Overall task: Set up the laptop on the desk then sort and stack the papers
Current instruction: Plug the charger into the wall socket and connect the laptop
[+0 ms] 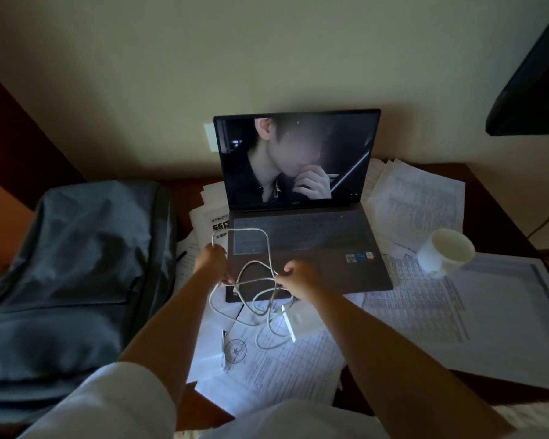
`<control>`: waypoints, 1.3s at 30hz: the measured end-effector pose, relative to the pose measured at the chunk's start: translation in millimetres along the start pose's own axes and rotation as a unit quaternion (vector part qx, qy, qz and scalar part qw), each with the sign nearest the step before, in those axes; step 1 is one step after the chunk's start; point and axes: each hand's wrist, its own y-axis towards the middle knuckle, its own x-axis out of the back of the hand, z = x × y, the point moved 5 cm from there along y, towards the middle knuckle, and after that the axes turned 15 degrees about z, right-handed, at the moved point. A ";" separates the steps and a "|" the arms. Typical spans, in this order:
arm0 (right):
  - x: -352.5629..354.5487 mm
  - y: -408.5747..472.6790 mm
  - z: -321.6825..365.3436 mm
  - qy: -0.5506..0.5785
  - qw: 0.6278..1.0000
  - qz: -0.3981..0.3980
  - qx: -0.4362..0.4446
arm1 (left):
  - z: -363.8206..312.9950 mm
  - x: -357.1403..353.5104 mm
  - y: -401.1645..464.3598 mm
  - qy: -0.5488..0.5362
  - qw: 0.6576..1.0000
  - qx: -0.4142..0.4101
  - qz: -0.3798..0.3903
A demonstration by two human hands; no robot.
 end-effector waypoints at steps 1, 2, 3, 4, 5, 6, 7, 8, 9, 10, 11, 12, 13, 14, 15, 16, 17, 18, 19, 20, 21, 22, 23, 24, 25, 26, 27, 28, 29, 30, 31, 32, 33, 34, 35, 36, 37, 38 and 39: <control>-6.2 0.8 4.3 0.005 1.000 0.015 -0.002 | 1.5 1.3 -3.4 -0.025 1.000 -0.001 0.009; -10.5 -0.7 9.7 0.005 1.000 0.029 -0.008 | 3.7 5.3 -7.5 -0.035 0.999 0.003 0.008; -13.3 -2.3 14.6 0.009 0.999 0.040 -0.012 | 5.2 11.0 -10.0 -0.032 0.999 -0.004 -0.006; -14.7 -2.9 19.2 0.013 0.999 0.041 -0.018 | 4.2 18.7 -13.6 -0.005 0.999 -0.015 -0.030; -15.1 -1.2 22.9 0.021 0.999 0.031 -0.022 | 4.2 28.7 -15.9 0.039 0.997 -0.024 -0.066; -14.6 -1.7 27.1 0.036 0.999 0.014 -0.027 | 4.1 39.8 -18.2 0.091 0.989 -0.037 -0.107; -14.1 -0.6 30.3 0.067 0.997 -0.008 -0.027 | 2.9 49.0 -21.7 0.128 0.982 -0.044 -0.130; -12.5 -2.6 34.0 0.110 0.993 -0.041 -0.020 | 2.9 58.4 -23.2 0.160 0.975 -0.047 -0.144; -9.2 -5.1 36.2 0.148 0.985 -0.085 -0.009 | 1.8 67.1 -25.5 0.200 0.966 -0.050 -0.154; -3.4 -11.0 39.5 0.163 0.977 -0.140 0.005 | 0.2 75.0 -29.0 0.238 0.956 -0.051 -0.163; 3.6 -16.2 42.4 0.150 0.967 -0.203 0.016 | 0.0 82.4 -32.7 0.277 0.945 -0.044 -0.166; 9.6 -20.4 46.4 0.138 0.957 -0.255 0.026 | 1.5 89.8 -34.6 0.319 0.933 -0.033 -0.165; 15.6 -21.6 50.0 0.150 0.942 -0.296 0.041 | 3.0 96.6 -38.2 0.358 0.919 -0.017 -0.164; 19.1 -23.0 57.4 0.186 0.930 -0.310 0.062 | 5.1 102.6 -40.7 0.393 0.905 0.000 -0.161; 18.5 -21.4 66.4 0.235 0.922 -0.296 0.084 | 5.8 107.6 -42.3 0.424 0.893 0.007 -0.152; 15.6 -20.5 78.2 0.282 0.916 -0.264 0.106 | 6.5 110.7 -41.3 0.442 0.887 0.006 -0.136; 9.9 -18.2 90.5 0.315 0.914 -0.226 0.119 | 6.9 112.7 -39.1 0.438 0.892 -0.005 -0.115; 3.5 -18.1 103.2 0.343 0.911 -0.190 0.126 | 7.6 113.7 -34.1 0.410 0.907 -0.022 -0.095; -4.1 -16.8 114.3 0.376 0.905 -0.156 0.124 | 5.8 113.1 -31.2 0.365 0.925 -0.048 -0.092; -11.8 -16.4 125.0 0.416 0.893 -0.122 0.120 | 1.1 112.3 -32.4 0.306 0.940 -0.093 -0.116; -17.7 -15.5 135.1 0.450 0.880 -0.093 0.118 | -4.8 113.8 -36.5 0.249 0.943 -0.151 -0.160; -21.2 -15.6 145.1 0.481 0.865 -0.073 0.122 | -11.7 114.2 -43.9 0.210 0.929 -0.219 -0.210; -22.0 -15.4 154.5 0.512 0.846 -0.059 0.134 | -17.5 112.5 -51.1 0.202 0.906 -0.278 -0.248; -21.0 -16.6 164.2 0.551 0.819 -0.042 0.152 | -22.8 109.0 -56.5 0.220 0.877 -0.330 -0.271; -19.2 -18.4 174.2 0.594 0.785 -0.021 0.176 | -26.9 102.6 -58.0 0.245 0.856 -0.371 -0.262; -15.9 -22.4 186.2 0.627 0.752 0.002 0.204 | -31.1 94.3 -56.3 0.269 0.850 -0.398 -0.216; -11.8 -28.0 198.3 0.645 0.728 0.018 0.231 | -32.5 86.0 -51.1 0.289 0.859 -0.398 -0.140; -7.4 -35.3 209.8 0.648 0.717 0.028 0.253 | -31.6 77.9 -47.0 0.308 0.879 -0.361 -0.042; -3.3 -41.9 220.4 0.642 0.718 0.030 0.267 | -26.6 71.6 -42.3 0.324 0.895 -0.299 0.069; 0.3 -48.9 229.8 0.632 0.723 0.027 0.277 | -19.6 68.1 -39.6 0.307 0.903 -0.241 0.178; 3.2 -54.7 237.2 0.626 0.726 0.022 0.285 | -14.5 66.4 -41.0 0.253 0.905 -0.202 0.275; 5.3 -59.5 242.7 0.620 0.728 0.018 0.292 | -11.7 66.6 -42.7 0.175 0.903 -0.180 0.347; 6.3 -62.3 247.5 0.614 0.730 0.017 0.299 | -11.9 69.3 -44.0 0.102 0.899 -0.172 0.390; 6.7 -63.2 250.6 0.604 0.737 0.013 0.303 | -14.2 73.5 -44.0 0.060 0.895 -0.168 0.409; 5.8 -63.3 252.9 0.590 0.747 0.009 0.306 | -16.4 77.2 -45.4 0.055 0.892 -0.166 0.416; 4.5 -61.5 254.1 0.574 0.761 -0.001 0.303 | -18.1 79.6 -47.2 0.053 0.890 -0.165 0.421; 3.4 -59.0 253.6 0.561 0.774 -0.016 0.294 | -19.7 82.7 -46.5 0.040 0.894 -0.167 0.414; 1.8 -55.9 249.9 0.547 0.790 -0.038 0.274 | -23.6 88.3 -45.6 0.005 0.908 -0.175 0.382; -0.9 -50.4 243.8 0.533 0.808 -0.060 0.246 | -27.4 99.8 -41.1 -0.042 0.932 -0.185 0.308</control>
